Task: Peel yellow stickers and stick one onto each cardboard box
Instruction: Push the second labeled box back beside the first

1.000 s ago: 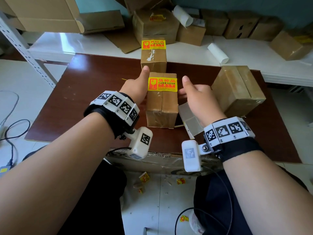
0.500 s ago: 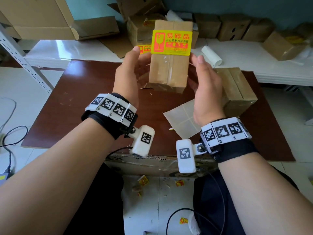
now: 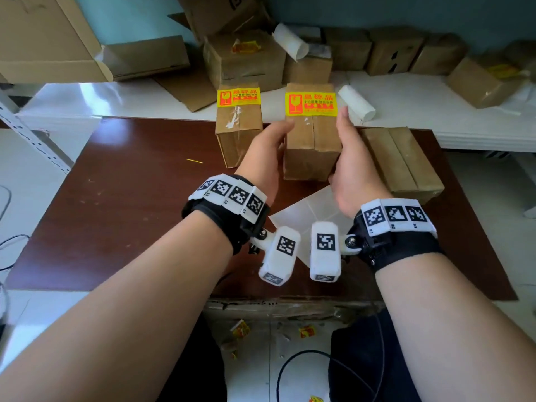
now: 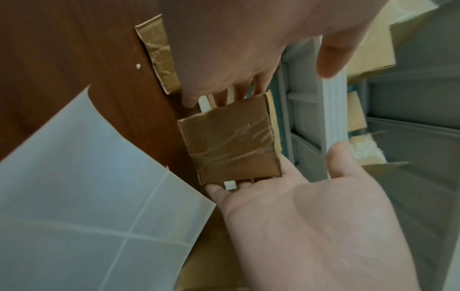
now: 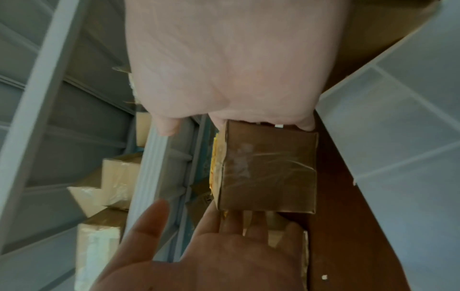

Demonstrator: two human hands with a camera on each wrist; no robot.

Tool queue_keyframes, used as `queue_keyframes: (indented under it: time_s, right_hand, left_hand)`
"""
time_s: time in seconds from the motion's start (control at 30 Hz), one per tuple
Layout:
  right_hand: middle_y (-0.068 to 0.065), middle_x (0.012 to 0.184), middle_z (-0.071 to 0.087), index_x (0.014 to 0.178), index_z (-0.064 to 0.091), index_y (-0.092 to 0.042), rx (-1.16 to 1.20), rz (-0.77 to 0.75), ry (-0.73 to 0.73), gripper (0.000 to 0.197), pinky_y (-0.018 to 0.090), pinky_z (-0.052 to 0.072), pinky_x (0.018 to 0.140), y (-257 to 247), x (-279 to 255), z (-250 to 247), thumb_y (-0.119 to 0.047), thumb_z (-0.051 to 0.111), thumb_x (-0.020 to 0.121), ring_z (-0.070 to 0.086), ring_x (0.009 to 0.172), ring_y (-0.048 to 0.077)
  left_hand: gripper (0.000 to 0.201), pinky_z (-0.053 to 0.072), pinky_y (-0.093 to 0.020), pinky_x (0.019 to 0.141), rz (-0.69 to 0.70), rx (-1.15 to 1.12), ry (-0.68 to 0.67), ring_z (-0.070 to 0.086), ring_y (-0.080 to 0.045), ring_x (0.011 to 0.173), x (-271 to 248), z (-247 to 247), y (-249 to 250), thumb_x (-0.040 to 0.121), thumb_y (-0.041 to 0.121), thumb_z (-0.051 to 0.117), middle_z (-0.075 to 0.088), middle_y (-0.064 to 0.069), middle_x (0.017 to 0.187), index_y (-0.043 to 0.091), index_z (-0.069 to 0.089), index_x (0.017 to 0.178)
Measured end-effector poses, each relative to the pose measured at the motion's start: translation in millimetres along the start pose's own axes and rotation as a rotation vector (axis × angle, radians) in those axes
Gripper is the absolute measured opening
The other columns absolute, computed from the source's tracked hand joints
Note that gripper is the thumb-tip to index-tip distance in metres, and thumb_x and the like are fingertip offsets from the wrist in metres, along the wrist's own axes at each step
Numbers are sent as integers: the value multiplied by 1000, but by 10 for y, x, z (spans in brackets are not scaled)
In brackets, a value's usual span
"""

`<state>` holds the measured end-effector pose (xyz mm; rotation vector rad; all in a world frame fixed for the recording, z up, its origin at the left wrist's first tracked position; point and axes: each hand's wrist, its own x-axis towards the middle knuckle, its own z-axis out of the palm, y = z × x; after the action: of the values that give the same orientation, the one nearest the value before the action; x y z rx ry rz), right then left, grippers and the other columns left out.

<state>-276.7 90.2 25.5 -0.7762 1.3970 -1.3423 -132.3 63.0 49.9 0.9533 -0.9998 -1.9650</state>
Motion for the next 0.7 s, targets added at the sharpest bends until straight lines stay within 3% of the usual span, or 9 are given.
queue_keyframes:
  time_s: [0.07, 0.13, 0.2, 0.27, 0.33, 0.4, 0.47, 0.6, 0.7]
  right_hand:
    - [-11, 157, 60, 153, 53, -51, 15, 33, -33, 94, 62, 25, 129, 80, 113, -54, -101, 57, 74, 48, 153, 21]
    - [-10, 153, 63, 153, 55, -49, 4, 57, -16, 85, 60, 27, 129, 74, 111, -25, -90, 65, 79, 50, 151, 21]
    - [-11, 148, 67, 155, 53, -45, -70, 40, 47, 66, 54, 32, 128, 89, 127, 12, -50, 70, 91, 55, 145, 17]
    - [-8, 153, 61, 165, 38, -40, -177, 8, 87, 76, 42, 33, 127, 98, 167, 43, -10, 56, 97, 53, 142, 14]
    - [-7, 156, 58, 168, 31, -39, -235, -2, 107, 84, 33, 35, 116, 99, 196, 60, 5, 47, 99, 51, 139, 11]
    - [-7, 145, 66, 160, 46, -36, -254, -10, 131, 73, 33, 41, 111, 108, 221, 68, 4, 49, 99, 58, 132, 12]
    - [-5, 131, 73, 145, 62, -31, -246, 19, 178, 56, 38, 49, 110, 74, 204, 86, -4, 56, 96, 65, 122, 16]
    - [-2, 138, 66, 157, 50, -26, -198, 66, 226, 60, 41, 50, 107, -67, 105, 73, -17, 63, 98, 62, 123, 19]
    - [-3, 128, 67, 137, 64, -26, -160, 70, 218, 34, 40, 51, 104, -112, 72, 37, -17, 61, 104, 61, 117, 17]
  left_hand:
    - [26, 59, -23, 54, -47, 6, 10, 78, -13, 71, 109, -19, -32, 101, 27, 55, 80, -2, 89, 13, 71, 117]
    - [57, 63, -40, 91, -39, 61, 26, 74, -25, 113, 255, -67, -99, 83, 29, 70, 76, -8, 124, 17, 64, 138]
    - [67, 50, -52, 112, -33, 132, -23, 63, -38, 132, 403, -131, -194, 83, 11, 66, 68, -15, 139, 18, 55, 148]
    - [63, 52, -42, 104, -55, 142, -36, 63, -37, 131, 509, -189, -261, 88, -6, 53, 69, -16, 137, 17, 57, 146]
    - [60, 54, -36, 92, -70, 166, 9, 66, -36, 126, 546, -166, -261, 89, -10, 49, 71, -17, 134, 16, 60, 143]
    - [58, 54, -38, 89, -97, 201, 87, 66, -41, 122, 533, -82, -196, 87, -2, 58, 70, -22, 124, 6, 57, 144]
    - [55, 54, -33, 79, -141, 218, 167, 70, -30, 95, 461, -18, -93, 90, 9, 65, 68, -14, 103, -1, 55, 143]
    - [29, 57, -25, 61, -225, 102, 167, 75, -22, 74, 379, -93, -41, 106, 26, 54, 74, -13, 102, 7, 65, 125]
    - [46, 54, -37, 97, -278, 69, 140, 72, -28, 104, 356, -151, -31, 101, 37, 58, 67, -17, 134, 13, 59, 141]
